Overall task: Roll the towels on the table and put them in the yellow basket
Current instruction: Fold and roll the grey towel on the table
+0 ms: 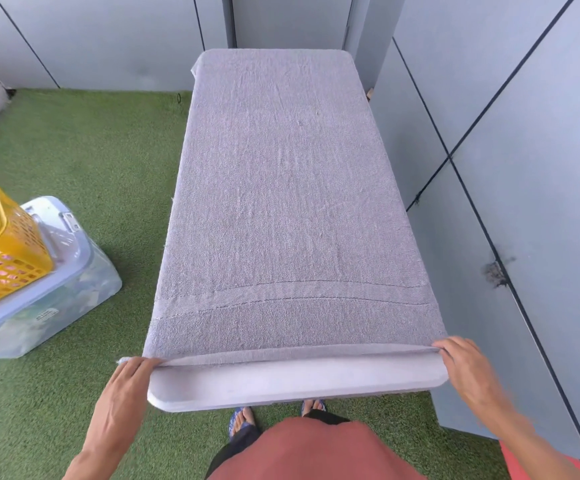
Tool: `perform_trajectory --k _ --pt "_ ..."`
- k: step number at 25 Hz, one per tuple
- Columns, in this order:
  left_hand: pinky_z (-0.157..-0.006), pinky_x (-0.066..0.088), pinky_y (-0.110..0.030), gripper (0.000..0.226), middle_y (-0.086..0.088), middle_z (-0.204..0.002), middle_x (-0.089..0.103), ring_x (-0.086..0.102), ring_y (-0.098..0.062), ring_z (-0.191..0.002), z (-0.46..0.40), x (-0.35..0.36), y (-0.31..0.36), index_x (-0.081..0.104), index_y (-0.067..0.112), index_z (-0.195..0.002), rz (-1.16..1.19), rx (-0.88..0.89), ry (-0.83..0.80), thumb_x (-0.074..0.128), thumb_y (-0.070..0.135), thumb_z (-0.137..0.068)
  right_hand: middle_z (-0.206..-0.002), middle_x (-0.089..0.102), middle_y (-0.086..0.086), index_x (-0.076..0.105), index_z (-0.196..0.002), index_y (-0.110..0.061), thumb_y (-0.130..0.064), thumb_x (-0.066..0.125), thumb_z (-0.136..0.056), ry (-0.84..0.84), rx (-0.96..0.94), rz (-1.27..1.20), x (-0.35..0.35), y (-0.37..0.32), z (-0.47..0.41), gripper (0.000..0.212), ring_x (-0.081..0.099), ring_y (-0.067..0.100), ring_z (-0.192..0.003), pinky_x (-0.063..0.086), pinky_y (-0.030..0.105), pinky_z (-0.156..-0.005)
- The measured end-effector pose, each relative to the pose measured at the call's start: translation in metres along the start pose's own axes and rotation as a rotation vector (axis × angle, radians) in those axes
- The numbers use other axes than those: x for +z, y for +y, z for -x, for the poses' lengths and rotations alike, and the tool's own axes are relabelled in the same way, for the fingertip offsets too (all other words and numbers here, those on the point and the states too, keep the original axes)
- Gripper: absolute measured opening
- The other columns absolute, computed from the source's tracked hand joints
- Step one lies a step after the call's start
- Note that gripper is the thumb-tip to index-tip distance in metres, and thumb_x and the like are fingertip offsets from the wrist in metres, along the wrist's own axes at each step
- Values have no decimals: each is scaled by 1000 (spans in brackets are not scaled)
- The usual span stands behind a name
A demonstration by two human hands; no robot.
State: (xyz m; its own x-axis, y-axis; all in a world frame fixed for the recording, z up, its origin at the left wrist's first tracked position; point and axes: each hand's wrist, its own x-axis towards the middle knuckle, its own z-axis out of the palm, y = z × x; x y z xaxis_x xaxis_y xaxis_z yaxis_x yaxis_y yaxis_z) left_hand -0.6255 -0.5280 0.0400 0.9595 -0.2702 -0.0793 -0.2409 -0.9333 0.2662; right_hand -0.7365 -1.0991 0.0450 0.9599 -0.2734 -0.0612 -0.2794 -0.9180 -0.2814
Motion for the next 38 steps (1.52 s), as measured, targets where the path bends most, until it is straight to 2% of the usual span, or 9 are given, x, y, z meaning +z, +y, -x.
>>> perform_trajectory --k 3,6,10,15,19,27,32,35,38 --pt "-66 53 -23 49 1 -93 65 62 -15 -76 -8 -15 -3 67 20 -101 181 -91 -131 68 -18 -70 -81 62 -6 72 -87 -11 2 61 -86 -218 63 -48 -18 8 -15 17 64 25 -83 41 26 -73" --pt "-62 50 -22 15 -5 -89 67 64 -18 -75 -44 -27 -2 69 15 -92 278 -292 -249 64 2 -87 -73 65 -9 67 -75 -21 -2 67 -81 -425 235 -122 -34 -2 -44 20 61 10 -71 41 18 -62" --pt "-65 46 -30 21 -2 -77 58 54 -20 -70 -51 -25 -1 65 17 -72 94 -191 -84 77 1 -74 -66 55 -11 59 -60 -27 1 73 -72 -265 320 -65 -30 -15 -50 34 55 20 -73 40 27 -64" --pt "-66 54 -36 40 -11 -100 60 51 -24 -89 -8 8 22 62 2 -100 -26 -74 22 63 -22 -68 -77 47 -12 46 -73 -30 7 59 -80 -66 170 -41 1 -26 -4 40 46 23 -77 37 37 -71" --pt "-76 56 -49 58 -20 -119 49 46 -36 -107 2 20 25 54 -3 -118 -32 -83 -4 55 -27 -65 -89 49 -4 50 -87 -18 -1 71 -67 -28 65 32 1 -30 1 34 35 17 -83 33 33 -75" --pt "-60 55 -37 67 -11 -111 51 46 -27 -96 -19 2 19 53 9 -119 -10 -99 -24 62 -26 -62 -92 60 3 63 -95 -9 10 68 -75 74 66 29 9 -16 -7 27 45 20 -87 35 30 -79" --pt "-69 45 -30 38 5 -93 58 50 -15 -84 -20 -7 12 52 21 -90 121 -134 -95 53 -14 -75 -90 65 1 69 -93 -10 8 65 -81 -35 120 -68 -1 3 4 22 60 25 -88 42 31 -74" --pt "-71 47 -20 30 3 -99 59 59 -11 -84 -31 -18 -2 58 18 -94 257 -162 -201 59 -9 -81 -89 66 -6 67 -91 -24 -1 65 -86 -257 108 -129 -19 13 -12 24 63 15 -83 45 27 -74" --pt "-84 54 -38 27 -4 -110 48 59 -21 -91 -52 -20 -9 57 14 -103 313 -264 -227 60 -5 -85 -81 69 0 63 -83 -23 -4 69 -83 -359 207 -213 -34 5 -39 20 64 17 -77 47 30 -72"
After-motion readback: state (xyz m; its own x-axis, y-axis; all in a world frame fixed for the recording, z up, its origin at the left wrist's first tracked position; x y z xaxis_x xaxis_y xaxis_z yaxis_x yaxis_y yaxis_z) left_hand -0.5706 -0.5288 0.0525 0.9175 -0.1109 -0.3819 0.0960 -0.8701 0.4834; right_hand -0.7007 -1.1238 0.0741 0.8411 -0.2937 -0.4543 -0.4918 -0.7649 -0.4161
